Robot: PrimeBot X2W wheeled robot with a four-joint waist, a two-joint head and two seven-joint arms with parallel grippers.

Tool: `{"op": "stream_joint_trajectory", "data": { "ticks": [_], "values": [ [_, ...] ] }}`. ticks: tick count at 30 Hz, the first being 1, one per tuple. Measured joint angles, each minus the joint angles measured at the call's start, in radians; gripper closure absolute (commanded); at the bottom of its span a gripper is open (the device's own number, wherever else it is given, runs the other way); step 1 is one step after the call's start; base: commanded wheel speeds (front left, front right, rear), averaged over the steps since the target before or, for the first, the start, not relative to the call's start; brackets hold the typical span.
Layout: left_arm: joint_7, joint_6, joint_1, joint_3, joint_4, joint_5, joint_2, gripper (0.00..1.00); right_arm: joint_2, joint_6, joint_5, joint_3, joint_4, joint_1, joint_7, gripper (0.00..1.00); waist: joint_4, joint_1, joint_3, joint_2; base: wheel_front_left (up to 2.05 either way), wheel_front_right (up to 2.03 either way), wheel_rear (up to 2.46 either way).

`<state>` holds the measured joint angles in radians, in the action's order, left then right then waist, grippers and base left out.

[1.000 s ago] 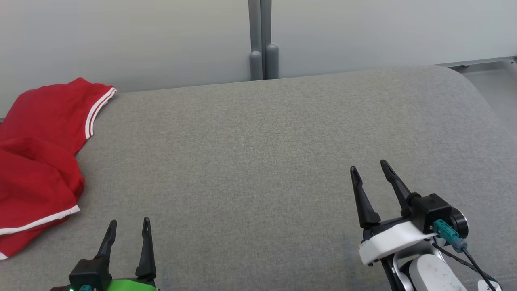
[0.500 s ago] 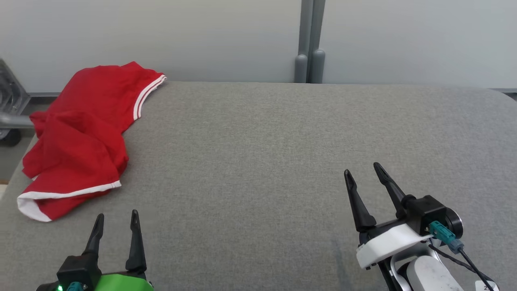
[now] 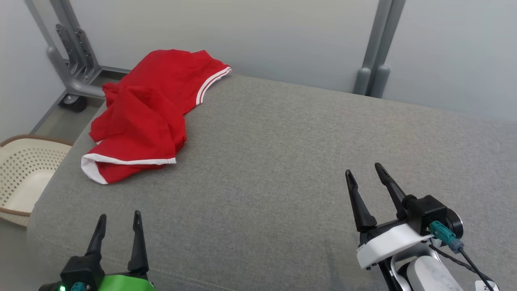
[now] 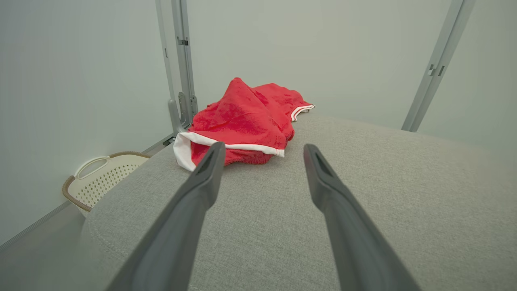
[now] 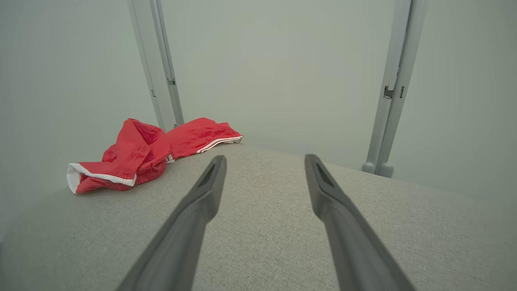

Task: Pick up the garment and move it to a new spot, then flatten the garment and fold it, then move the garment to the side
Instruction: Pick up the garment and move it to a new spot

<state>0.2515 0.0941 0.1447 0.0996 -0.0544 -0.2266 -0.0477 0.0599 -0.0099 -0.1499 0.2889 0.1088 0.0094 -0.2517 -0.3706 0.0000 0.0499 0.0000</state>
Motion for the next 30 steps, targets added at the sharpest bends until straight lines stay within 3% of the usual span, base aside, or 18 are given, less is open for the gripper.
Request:
{"op": "stream_joint_trajectory", "data": {
  "ticks": [6,17,30],
  "values": [
    [0.000,0.002,0.004,-0.034,0.004,-0.001,-0.001,0.00,-0.005,0.001,0.000,0.019,0.003,0.000,0.000,0.00,-0.048,0.0000,-0.003,0.0000,0.00,0.00,0.00],
    [0.000,0.002,-0.017,-0.027,-0.003,0.000,-0.002,0.00,-0.005,-0.001,0.002,0.008,0.005,0.000,0.000,0.00,-0.018,0.0000,-0.029,0.0000,0.00,0.00,0.00],
    [-0.142,-0.026,-0.322,-0.040,-0.032,-0.002,-0.083,0.00,0.003,0.001,0.037,0.009,-0.007,-0.047,0.000,0.00,0.007,0.0000,-0.092,0.0000,0.00,0.00,0.00]
  ]
}}
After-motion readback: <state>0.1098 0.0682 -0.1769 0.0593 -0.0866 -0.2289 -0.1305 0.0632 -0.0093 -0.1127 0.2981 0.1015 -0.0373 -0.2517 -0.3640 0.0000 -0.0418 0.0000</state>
